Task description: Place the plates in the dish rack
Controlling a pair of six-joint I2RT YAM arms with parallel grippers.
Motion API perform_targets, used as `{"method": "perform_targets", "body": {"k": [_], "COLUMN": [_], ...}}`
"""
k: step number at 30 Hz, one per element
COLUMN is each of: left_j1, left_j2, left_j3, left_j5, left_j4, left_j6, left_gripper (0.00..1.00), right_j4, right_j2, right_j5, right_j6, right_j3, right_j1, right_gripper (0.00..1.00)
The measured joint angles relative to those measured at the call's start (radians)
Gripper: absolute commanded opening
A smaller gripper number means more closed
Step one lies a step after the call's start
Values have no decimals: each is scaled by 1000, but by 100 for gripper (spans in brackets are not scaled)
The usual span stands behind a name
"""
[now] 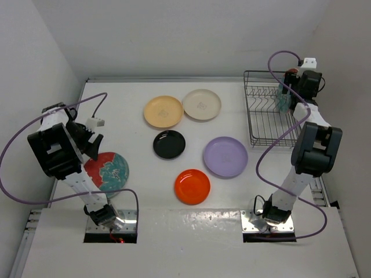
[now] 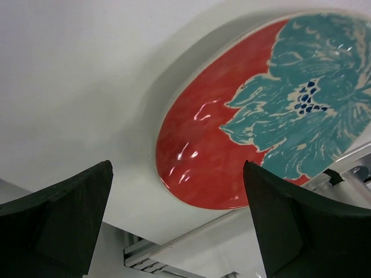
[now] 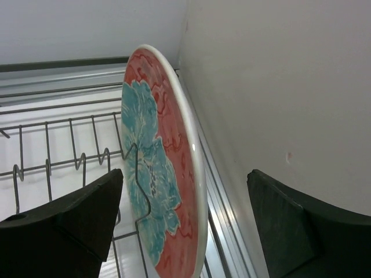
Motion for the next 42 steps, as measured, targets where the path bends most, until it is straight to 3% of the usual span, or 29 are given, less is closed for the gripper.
{"method": "perform_targets", "body": {"k": [9,11,15,16,18,26,31,36,42], "left_j1": [116,135,170,180,194,190,89,-103,-228], "left_j2": [87,113,156,179,226,271,111,-123,-243], "left_j3": [-98,-122,-122,-115,-102,-36,18,101,135], "left_j5": [-11,-37,-40,-33,2,99,143,237,294], "left_j4": [-16,-38,-83,-95,-135,-239,-220,-138,-54], "left_j6": [86,92,106,117,99,86,97,134,166], "left_gripper": [99,94,45,20,0,0,0,0,0], "right_j4": [-47,-47,-29,-24,-19,-28,-133,-173,-138], "right_j2": [-94,-142,-272,-310,-375,-587,-633,-558,-324], "right_j5": [-24,-34,-80,-88,-111,-238,-488,-680,-739], "right_j6": [-14,-15,-18,-18,-18,-13,25,122,250], "right_j3": [2,-5,-64,-88,-126,-249,-252,-252,-228], "right_j1": [15,28,69,80,104,209,299,521,757], "right_gripper": [98,100,100,100,100,100,95,92,91]}}
